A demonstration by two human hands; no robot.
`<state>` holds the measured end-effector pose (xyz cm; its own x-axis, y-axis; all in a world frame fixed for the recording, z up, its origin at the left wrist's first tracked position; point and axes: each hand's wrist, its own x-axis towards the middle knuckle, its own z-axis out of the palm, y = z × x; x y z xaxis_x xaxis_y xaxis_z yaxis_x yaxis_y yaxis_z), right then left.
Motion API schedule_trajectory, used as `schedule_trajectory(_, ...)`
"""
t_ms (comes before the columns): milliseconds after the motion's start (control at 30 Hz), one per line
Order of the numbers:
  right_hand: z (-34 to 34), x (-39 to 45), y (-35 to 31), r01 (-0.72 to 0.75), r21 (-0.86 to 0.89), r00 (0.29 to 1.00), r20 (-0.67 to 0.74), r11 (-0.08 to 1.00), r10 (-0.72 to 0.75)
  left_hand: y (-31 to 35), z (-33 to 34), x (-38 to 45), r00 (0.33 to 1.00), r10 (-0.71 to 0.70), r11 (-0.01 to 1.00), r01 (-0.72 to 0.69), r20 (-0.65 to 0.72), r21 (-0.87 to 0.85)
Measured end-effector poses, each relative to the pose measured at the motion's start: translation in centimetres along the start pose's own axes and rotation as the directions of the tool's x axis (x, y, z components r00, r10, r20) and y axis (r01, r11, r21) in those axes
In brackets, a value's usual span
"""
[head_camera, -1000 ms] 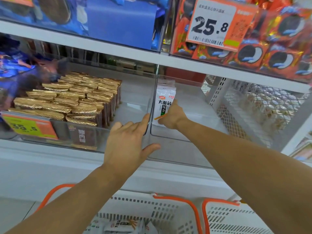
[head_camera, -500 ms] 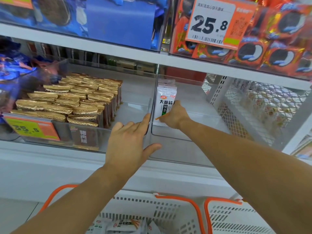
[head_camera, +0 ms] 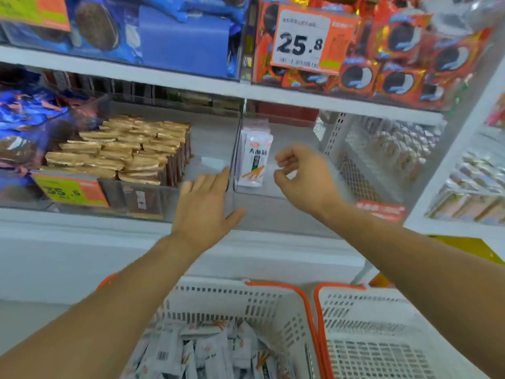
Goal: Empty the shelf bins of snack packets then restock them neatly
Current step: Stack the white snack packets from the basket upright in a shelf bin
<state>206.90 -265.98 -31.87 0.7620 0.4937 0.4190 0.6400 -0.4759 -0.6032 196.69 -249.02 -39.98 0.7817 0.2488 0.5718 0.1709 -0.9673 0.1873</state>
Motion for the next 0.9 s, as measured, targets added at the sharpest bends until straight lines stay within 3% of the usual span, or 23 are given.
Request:
schedule_trajectory(67,0.4,-3.9,-0.1,0.157,0.078,0.987,0.014,0.985,-0.159,0.8,-0.7,-1.6,0.990,-0.019,0.988,-0.003,-0.142,-0.152)
schedule_trajectory(133,2.1,-7.7,1.2,0.155,0.089,0.966,0.197,0.984,-0.170,1.6,-0.3,-4.6,0.961,-0.018,0.975,-0.044,-0.277,-0.216)
schedule_trajectory(167,3.3,-9.7,2.2,0.089,0.072,0.938,0.330,0.993,-0.108,2.0,0.4,-6.5,0.975,-0.028,0.964,-0.032,-0.222,-0.265)
schedule_trajectory(233,5.9,-14.0,4.5,-0.068,-0.062,0.796,0.598,0.996,0.091,2.7,2.2,-10.9,0.983,-0.081,0.912,0.139,0.163,-0.386)
schedule_trajectory(267,7.3,-16.4,5.9,-0.115,-0.175,0.694,0.690,0.978,0.205,2.9,3.4,-13.3,0.903,-0.078,0.894,0.251,0.422,-0.372)
schedule_trajectory(333,10.2,-21.3,8.4,-0.172,-0.333,0.511,0.774,0.927,0.373,2.8,5.8,-18.8,0.612,-0.023,0.927,0.308,0.790,-0.212)
schedule_trajectory(400,12.3,-26.0,10.4,-0.256,-0.378,0.408,0.792,0.890,0.454,2.6,7.3,-24.2,0.393,-0.010,0.957,0.270,0.920,-0.105)
schedule_trajectory(467,13.7,-30.1,11.6,-0.326,-0.395,0.379,0.778,0.859,0.502,2.5,8.2,-28.4,0.303,-0.048,0.956,0.289,0.952,-0.043)
schedule_trajectory(533,14.5,-32.9,12.1,-0.343,-0.411,0.399,0.750,0.844,0.528,2.6,8.8,-30.8,0.336,-0.082,0.958,0.285,0.938,-0.018)
schedule_trajectory(633,15.8,-34.8,12.2,-0.380,-0.392,0.507,0.669,0.838,0.543,3.0,9.1,-31.4,0.476,-0.133,0.962,0.272,0.869,-0.002)
schedule_trajectory(667,16.0,-34.8,12.1,-0.432,-0.371,0.511,0.651,0.822,0.562,3.0,9.2,-31.3,0.502,-0.157,0.952,0.306,0.850,-0.005)
schedule_trajectory(767,15.9,-34.1,12.3,-0.466,-0.373,0.469,0.665,0.802,0.582,2.3,9.4,-30.5,0.507,-0.238,0.916,0.400,0.829,0.019)
schedule_trajectory(900,15.5,-33.8,12.5,-0.436,-0.374,0.468,0.683,0.818,0.561,1.5,9.3,-29.2,0.446,-0.256,0.829,0.558,0.858,-0.043)
